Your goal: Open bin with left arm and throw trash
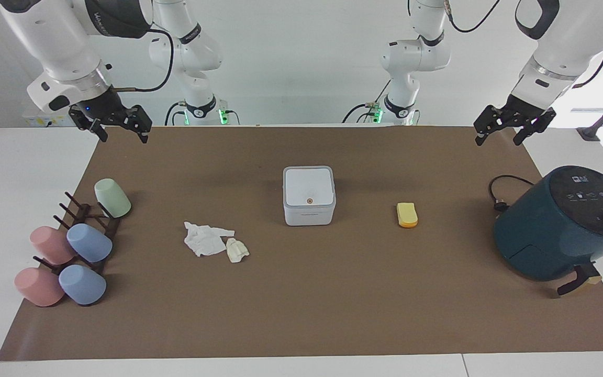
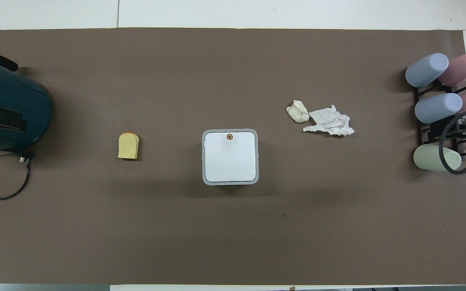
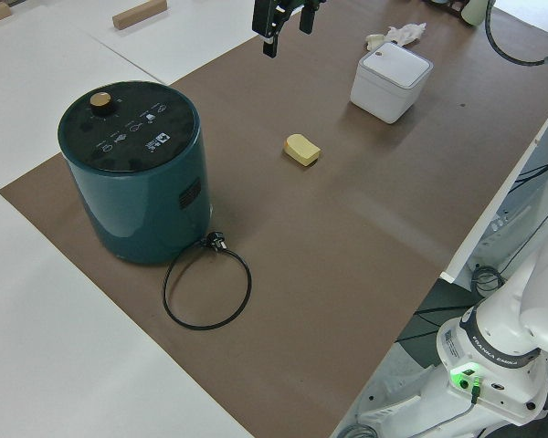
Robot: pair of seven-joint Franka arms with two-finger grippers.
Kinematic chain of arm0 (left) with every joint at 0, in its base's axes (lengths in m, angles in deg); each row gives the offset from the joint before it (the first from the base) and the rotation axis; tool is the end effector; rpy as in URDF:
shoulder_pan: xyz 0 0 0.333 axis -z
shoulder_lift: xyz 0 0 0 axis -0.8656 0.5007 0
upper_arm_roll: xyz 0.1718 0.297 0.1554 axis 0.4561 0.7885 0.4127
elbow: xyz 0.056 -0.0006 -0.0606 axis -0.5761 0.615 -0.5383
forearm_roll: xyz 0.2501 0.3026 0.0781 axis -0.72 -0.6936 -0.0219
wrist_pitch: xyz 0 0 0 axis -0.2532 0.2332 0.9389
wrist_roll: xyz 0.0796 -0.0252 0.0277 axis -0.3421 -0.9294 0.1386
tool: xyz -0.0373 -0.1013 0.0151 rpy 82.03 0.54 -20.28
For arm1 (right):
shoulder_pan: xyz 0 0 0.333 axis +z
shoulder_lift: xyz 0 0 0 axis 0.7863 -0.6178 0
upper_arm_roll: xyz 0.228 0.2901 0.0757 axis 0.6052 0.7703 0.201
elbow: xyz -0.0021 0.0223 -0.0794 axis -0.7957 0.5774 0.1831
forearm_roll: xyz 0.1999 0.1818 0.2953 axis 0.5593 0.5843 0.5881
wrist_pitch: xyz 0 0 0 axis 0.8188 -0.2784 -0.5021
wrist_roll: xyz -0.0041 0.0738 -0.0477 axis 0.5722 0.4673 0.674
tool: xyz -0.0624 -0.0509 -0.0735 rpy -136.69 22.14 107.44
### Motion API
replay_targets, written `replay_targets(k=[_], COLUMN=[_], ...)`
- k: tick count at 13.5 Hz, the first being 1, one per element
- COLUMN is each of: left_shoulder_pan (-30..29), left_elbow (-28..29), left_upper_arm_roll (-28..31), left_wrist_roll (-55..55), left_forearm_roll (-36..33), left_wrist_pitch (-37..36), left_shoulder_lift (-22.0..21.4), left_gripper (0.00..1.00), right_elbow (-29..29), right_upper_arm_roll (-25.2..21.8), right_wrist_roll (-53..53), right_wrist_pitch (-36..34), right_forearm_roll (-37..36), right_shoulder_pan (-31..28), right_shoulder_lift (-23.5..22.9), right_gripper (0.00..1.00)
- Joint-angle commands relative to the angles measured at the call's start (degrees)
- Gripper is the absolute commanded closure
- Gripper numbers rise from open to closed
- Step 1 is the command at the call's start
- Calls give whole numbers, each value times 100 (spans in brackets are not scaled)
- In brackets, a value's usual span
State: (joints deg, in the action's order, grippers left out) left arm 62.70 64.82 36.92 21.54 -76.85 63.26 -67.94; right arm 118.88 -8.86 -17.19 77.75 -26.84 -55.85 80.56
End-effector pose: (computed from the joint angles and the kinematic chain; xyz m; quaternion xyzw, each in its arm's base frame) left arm 0.5476 -0.0208 0.6844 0.9992 -0.0392 0.0027 0.0061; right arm 0.5387 -0.0225 0.6655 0.9984 -0.0245 -0.0496 0.0135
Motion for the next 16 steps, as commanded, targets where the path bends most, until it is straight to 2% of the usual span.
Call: replay_targets(k=[1,6,7,8,9,12,15,16], left_shoulder_pan=[60,86,269,419,638,1385,2246,2483], left_elbow=[156,191,278,331,480,1113,1518,1510], left_upper_arm_roll=[1,-7,-16,-16,-16,-16,-43,-43], left_wrist_roll=[55,2,2,-7,2,-172,-1541,-1858], left_forearm_roll=[-111,-111,-111,-111,-111,-111,-111,-111], left_wrist_pitch=[15,-65,31,232,478,1278,2261,2447], left_shoulder_lift=[-137,-181,-207,-225,-243,-340,-208,-16], left_gripper=[0,0,8,50,99,100,100,100], right_elbow=[89,98,98,98,98,98,229,395], right_upper_arm_roll=[2,10,10,19,19,19,37,37], right_wrist_roll=[148,148,130,139,130,165,157,148], right_wrist_pitch=[39,21,21,29,21,21,143,553], right_forearm_roll=[32,32,32,32,32,32,84,389], right_shoulder_pan=[5,5,14,14,5,5,23,57], right_shoulder_lift=[74,83,83,83,83,83,127,144], right_gripper=[0,0,0,0,0,0,0,0])
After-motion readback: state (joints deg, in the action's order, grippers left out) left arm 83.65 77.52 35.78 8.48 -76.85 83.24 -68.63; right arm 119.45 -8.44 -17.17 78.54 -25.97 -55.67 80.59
